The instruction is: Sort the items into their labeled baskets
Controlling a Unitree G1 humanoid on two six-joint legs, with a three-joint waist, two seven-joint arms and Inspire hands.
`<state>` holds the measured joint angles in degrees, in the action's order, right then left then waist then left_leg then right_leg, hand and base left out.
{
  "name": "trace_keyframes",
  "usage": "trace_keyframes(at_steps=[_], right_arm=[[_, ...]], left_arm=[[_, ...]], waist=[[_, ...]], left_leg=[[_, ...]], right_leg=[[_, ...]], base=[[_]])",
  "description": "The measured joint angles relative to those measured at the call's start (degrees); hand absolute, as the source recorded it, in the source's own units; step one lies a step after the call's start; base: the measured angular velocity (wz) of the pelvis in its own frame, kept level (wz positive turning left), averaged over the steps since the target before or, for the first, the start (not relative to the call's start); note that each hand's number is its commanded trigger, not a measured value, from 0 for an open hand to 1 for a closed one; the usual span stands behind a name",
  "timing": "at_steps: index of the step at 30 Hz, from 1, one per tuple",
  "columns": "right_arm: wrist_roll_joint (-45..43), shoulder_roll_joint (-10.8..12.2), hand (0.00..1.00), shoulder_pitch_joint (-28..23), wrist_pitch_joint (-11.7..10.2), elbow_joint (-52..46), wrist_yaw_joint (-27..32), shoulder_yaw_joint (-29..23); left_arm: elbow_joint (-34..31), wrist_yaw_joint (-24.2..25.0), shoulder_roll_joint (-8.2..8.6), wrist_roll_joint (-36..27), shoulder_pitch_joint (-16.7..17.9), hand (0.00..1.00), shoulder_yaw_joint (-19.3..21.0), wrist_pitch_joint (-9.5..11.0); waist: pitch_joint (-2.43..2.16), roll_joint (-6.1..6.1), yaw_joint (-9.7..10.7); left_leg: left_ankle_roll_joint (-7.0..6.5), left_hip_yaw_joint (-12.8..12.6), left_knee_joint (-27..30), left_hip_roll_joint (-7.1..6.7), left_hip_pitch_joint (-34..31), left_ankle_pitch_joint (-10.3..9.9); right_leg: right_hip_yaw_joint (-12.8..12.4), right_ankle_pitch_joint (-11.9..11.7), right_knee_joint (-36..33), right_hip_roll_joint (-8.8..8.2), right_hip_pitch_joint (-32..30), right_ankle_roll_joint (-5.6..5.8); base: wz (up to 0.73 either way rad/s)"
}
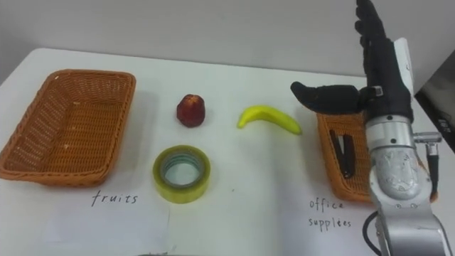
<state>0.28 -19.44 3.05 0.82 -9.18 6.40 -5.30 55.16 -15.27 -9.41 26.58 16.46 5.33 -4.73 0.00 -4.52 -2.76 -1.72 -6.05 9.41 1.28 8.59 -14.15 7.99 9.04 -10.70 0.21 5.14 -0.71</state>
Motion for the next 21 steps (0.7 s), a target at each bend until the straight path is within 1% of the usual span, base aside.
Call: trace_keyframes(at_steps=[1, 3, 5, 9, 11, 15, 18, 21], right_arm=[[0.2, 0.0, 0.00, 0.0, 0.0, 0.0, 0.0, 0.0], [0.3, 0.4, 0.00, 0.0, 0.0, 0.0, 0.0, 0.4], [0.2, 1.1, 0.00, 0.3, 0.0, 0.0, 0.0, 0.9], [0.7, 1.2, 0.00, 0.4, 0.0, 0.0, -0.1, 2.8], [0.6, 1.2, 0.00, 0.5, 0.0, 0.0, -0.2, 4.4], [-0.1, 1.3, 0.00, 0.9, 0.0, 0.0, -1.1, 6.5], [-3.0, 1.9, 0.00, 1.7, 0.0, 0.3, -2.1, 6.7], [-5.7, 2.0, 0.00, 1.9, 0.0, 1.4, -2.9, 7.0]], left_arm=[[0.0, -0.1, 0.00, 0.0, -0.1, 0.00, 0.0, 0.0], [0.0, -0.4, 0.00, 0.0, -0.2, 0.00, 0.0, 0.0], [0.0, -0.5, 0.00, 0.0, -0.3, 0.00, 0.0, 0.0], [0.0, -0.5, 0.00, 0.0, -0.6, 0.00, -0.1, 0.0], [0.0, -0.8, 0.00, 0.0, -1.1, 0.00, -0.1, 0.0], [0.0, -1.0, -0.02, 0.5, -2.1, 0.00, -0.1, 0.0], [0.0, -0.9, -0.02, 0.6, -2.5, 0.00, -0.1, 0.0], [0.0, 0.3, -0.01, 0.6, -2.6, 0.00, -0.1, -0.7]], waist=[[0.09, -0.05, -0.5], [0.33, -0.26, -0.8], [0.44, -0.50, -0.8], [0.31, -0.73, -1.0], [0.29, -0.75, -2.0], [0.28, -0.76, -2.5], [0.39, -0.59, -2.6], [0.46, -0.29, -3.3]], left_leg=[[0.00, 0.1, 0.0, 0.00, -0.1, 0.0], [0.00, 0.3, 0.0, -0.01, -0.3, 0.0], [0.00, 0.5, 0.1, -0.01, -0.5, 0.0], [0.00, 0.9, 0.4, -0.02, -0.9, 0.0], [0.00, 1.1, 0.4, -0.02, -1.0, 0.0], [0.00, 1.5, 0.4, -0.10, -1.3, 0.0], [0.01, 1.5, 0.5, -0.09, -1.4, 0.0], [0.02, 1.6, 0.6, -0.09, -1.5, 0.0]], right_leg=[[0.0, 0.0, 0.0, 0.01, 0.0, 0.00], [0.2, 0.0, 0.0, 0.01, -0.2, 0.00], [0.4, 0.0, 0.1, 0.01, -0.3, 0.00], [0.9, 0.0, 0.2, -0.04, -0.5, 0.00], [1.1, 0.0, 0.3, -0.09, -0.5, 0.00], [1.7, 0.0, 0.9, -0.17, -0.2, 0.00], [1.7, 0.0, 1.1, -0.15, -0.2, 0.00], [1.8, 0.0, 1.1, -0.15, -0.2, 0.00]], base=[[0.03], [0.05], [0.05], [0.06], [0.04], [0.06], [0.01], [0.00]])
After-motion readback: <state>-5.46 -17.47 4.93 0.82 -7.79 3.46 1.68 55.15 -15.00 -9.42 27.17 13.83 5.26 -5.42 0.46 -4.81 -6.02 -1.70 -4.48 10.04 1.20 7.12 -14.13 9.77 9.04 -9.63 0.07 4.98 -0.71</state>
